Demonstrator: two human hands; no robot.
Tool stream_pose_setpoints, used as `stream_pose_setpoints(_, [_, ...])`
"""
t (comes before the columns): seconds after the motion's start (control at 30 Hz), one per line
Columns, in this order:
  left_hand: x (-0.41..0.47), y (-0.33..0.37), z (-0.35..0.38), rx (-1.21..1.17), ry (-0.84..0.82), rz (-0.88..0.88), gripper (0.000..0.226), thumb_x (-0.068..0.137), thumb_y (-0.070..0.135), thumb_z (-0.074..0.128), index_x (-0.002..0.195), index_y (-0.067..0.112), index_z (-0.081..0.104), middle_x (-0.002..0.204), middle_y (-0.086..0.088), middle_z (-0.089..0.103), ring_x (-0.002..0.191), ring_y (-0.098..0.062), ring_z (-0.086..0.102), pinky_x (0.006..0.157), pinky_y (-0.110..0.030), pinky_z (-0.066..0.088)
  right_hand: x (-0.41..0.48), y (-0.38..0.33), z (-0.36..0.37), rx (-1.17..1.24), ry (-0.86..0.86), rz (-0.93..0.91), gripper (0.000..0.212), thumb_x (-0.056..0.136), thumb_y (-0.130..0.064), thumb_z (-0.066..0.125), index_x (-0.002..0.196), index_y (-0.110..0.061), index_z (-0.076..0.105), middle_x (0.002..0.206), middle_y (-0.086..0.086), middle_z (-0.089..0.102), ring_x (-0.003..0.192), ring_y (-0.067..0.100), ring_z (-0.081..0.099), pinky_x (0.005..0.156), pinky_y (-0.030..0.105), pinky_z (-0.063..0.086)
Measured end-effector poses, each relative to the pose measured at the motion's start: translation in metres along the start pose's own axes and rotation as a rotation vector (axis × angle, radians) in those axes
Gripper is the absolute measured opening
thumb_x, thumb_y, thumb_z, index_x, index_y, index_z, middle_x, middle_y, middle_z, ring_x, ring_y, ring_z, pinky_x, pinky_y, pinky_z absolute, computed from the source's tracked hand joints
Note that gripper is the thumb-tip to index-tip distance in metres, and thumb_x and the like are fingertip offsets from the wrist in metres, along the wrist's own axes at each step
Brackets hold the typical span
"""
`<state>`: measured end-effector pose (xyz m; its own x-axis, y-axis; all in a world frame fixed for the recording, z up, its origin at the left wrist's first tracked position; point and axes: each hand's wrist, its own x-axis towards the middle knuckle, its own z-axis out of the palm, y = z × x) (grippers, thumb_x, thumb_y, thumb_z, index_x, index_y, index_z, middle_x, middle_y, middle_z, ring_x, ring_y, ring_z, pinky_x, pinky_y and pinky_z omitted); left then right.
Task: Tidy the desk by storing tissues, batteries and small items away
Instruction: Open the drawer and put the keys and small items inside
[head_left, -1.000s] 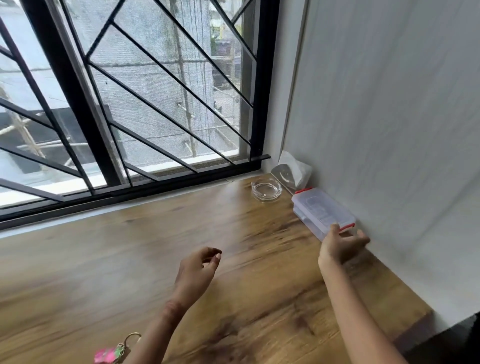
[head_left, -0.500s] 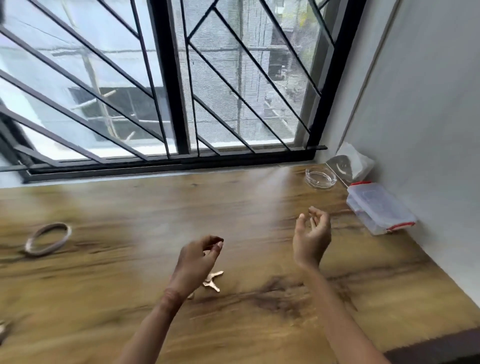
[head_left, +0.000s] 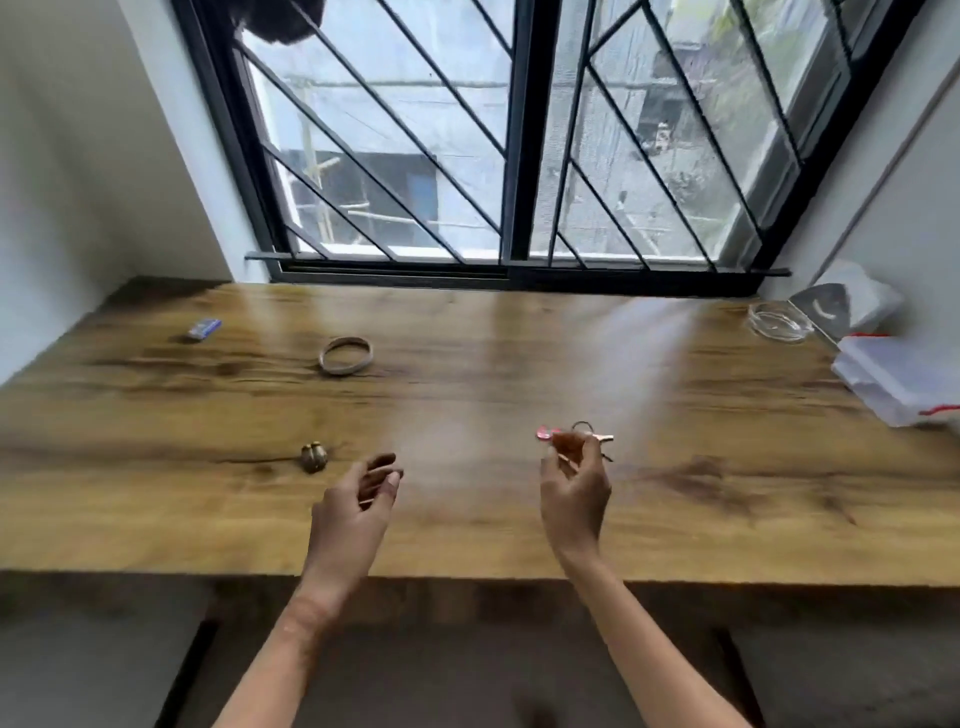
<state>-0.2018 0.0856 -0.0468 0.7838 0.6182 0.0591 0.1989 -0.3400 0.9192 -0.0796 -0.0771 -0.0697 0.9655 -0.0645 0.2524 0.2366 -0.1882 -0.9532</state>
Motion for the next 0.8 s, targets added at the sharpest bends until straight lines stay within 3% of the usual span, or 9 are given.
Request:
stream_pose_setpoints(0.1, [-0.028, -0.028, -0.042, -0.055, 0.091, -0.095, 0.013, 0.091, 0.017, 0.055, 0.099, 0.025, 0.061, 0.091, 0.004, 0.069, 0.09, -0.013, 0.065, 0.083, -0.029, 0.049, -0.057, -0.014, 0.022, 0.053, -0.051, 0.091, 0.011, 0.085, -0.001, 0.056, 0.089, -0.012, 0.056, 0.084, 0.005, 0.062, 0.076, 0.016, 0.061, 0.066, 0.002, 0.044])
stream_pose_setpoints(0.23, [-0.062, -0.061, -0.076, -0.034, 0.292, -0.246, 0.01, 0.09, 0.018, 0.056, 0.093, 0.019, 0.065, 0.083, 0.0, 0.069, 0.085, -0.014, 0.062, 0.077, -0.025, 0.041, -0.127, -0.016, 0.046, 0.21, -0.117, 0.396, 0.013, 0.088, -0.008, 0.056, 0.081, -0.018, 0.057, 0.078, 0.007, 0.066, 0.072, 0.021, 0.066, 0.071, 0.029, 0.055])
stream_pose_setpoints(0.33, [-0.069, -0.095, -0.088, -0.189, 0.365, -0.42, 0.011, 0.09, 0.017, 0.056, 0.085, 0.021, 0.065, 0.076, 0.001, 0.068, 0.085, -0.021, 0.063, 0.082, -0.035, 0.047, -0.161, -0.011, 0.06, 0.423, -0.187, 0.855, 0.009, 0.092, -0.011, 0.052, 0.091, -0.005, 0.059, 0.085, 0.016, 0.065, 0.077, 0.026, 0.066, 0.077, 0.038, 0.056])
stream_pose_setpoints(0.43, [-0.072, -0.125, -0.094, -0.388, 0.371, -0.588, 0.013, 0.091, 0.016, 0.054, 0.084, 0.014, 0.065, 0.081, -0.004, 0.066, 0.085, -0.022, 0.058, 0.074, -0.029, 0.044, -0.179, -0.001, 0.075, 0.708, -0.113, 1.291, 0.024, 0.096, -0.016, 0.045, 0.106, 0.005, 0.052, 0.095, 0.025, 0.059, 0.082, 0.034, 0.06, 0.083, 0.043, 0.049])
stream_pose_setpoints(0.5, [-0.071, -0.142, -0.095, -0.561, 0.312, -0.701, 0.019, 0.093, 0.025, 0.051, 0.094, 0.012, 0.064, 0.098, -0.011, 0.065, 0.085, -0.02, 0.058, 0.072, -0.027, 0.042, -0.184, 0.009, 0.087, 0.791, -0.053, 1.38, 0.038, 0.096, -0.024, 0.041, 0.118, 0.007, 0.048, 0.099, 0.025, 0.057, 0.083, 0.037, 0.055, 0.091, 0.045, 0.041])
stream_pose_setpoints(0.57, [-0.066, -0.154, -0.099, -0.79, 0.256, -0.823, 0.036, 0.094, 0.036, 0.046, 0.115, 0.01, 0.058, 0.119, -0.013, 0.058, 0.101, -0.022, 0.056, 0.088, -0.03, 0.041, -0.186, 0.019, 0.1, 0.801, -0.016, 1.422, 0.048, 0.097, -0.03, 0.036, 0.12, 0.011, 0.047, 0.097, 0.024, 0.056, 0.083, 0.038, 0.053, 0.099, 0.046, 0.037])
stream_pose_setpoints(0.67, [-0.051, -0.165, -0.105, -1.005, 0.322, -0.903, 0.042, 0.093, 0.048, 0.04, 0.111, 0.015, 0.058, 0.136, -0.012, 0.049, 0.121, -0.025, 0.048, 0.109, -0.037, 0.032, -0.184, 0.029, 0.122, 0.734, 0.035, 1.499, 0.059, 0.097, -0.04, 0.025, 0.116, 0.011, 0.049, 0.13, 0.031, 0.046, 0.116, 0.042, 0.048, 0.107, 0.046, 0.033])
stream_pose_setpoints(0.8, [-0.028, -0.19, -0.106, -1.035, 0.412, -0.946, 0.063, 0.088, 0.062, 0.035, 0.135, 0.02, 0.043, 0.144, -0.012, 0.039, 0.133, -0.028, 0.037, 0.11, -0.042, 0.026, -0.188, 0.05, 0.148, 0.777, 0.124, 1.624, 0.081, 0.093, -0.06, 0.015, 0.141, 0.005, 0.022, 0.149, 0.023, 0.021, 0.139, 0.035, 0.022, 0.115, 0.04, 0.02])
